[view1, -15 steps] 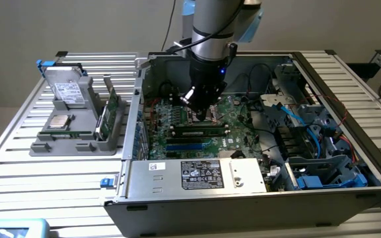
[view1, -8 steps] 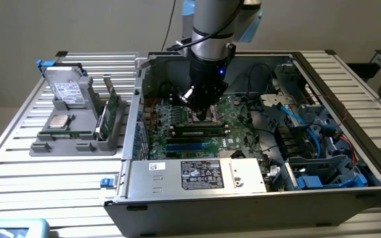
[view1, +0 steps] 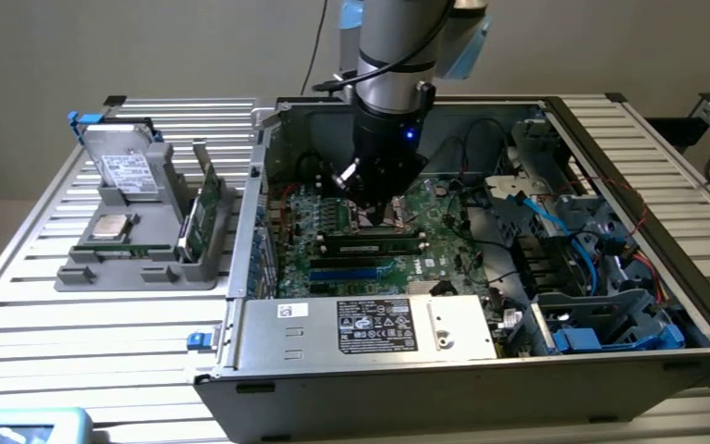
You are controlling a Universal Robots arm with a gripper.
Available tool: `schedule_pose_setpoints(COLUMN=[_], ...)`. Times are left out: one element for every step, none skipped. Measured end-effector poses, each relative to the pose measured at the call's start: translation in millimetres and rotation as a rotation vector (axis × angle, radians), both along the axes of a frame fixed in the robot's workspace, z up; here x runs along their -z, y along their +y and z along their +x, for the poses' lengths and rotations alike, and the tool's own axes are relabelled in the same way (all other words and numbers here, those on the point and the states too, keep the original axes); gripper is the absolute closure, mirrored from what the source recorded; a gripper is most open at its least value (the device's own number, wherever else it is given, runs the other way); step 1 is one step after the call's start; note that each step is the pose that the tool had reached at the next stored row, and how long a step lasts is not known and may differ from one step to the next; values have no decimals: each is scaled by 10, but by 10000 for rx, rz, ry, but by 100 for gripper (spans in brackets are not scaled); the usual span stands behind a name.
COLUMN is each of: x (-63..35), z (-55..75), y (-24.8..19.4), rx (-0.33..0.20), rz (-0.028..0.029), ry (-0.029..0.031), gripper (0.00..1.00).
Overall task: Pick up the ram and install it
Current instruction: 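Press down the ram until it locks into place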
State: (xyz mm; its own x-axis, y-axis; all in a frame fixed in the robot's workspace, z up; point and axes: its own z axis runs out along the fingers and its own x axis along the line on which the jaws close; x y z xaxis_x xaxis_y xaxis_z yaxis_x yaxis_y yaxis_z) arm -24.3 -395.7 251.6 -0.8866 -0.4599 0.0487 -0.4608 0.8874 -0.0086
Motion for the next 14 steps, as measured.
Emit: schedule_pose_setpoints(x=[0,1,0,0,0,0,1,0,0,0,0,0,0,0], z=[0,0,0,0,0,0,0,0,0,0,0,0,0,0], y=[0,0,0,0,0,0,0,0,0,0,0,0,0,0], rx=[114,231,337,438,540,643,745,848,956,1065,1169,1274,1380,1490], rz=[0,1,1,1,1,1,2,1,1,1,1,1,2,2], ry=[-16,-38,-62,-90,-120,-148,-175,-202,-230,-260,-289,-317,-345,-372], gripper=[89,89,89,89,89,89,89,89,89,89,89,89,89,89])
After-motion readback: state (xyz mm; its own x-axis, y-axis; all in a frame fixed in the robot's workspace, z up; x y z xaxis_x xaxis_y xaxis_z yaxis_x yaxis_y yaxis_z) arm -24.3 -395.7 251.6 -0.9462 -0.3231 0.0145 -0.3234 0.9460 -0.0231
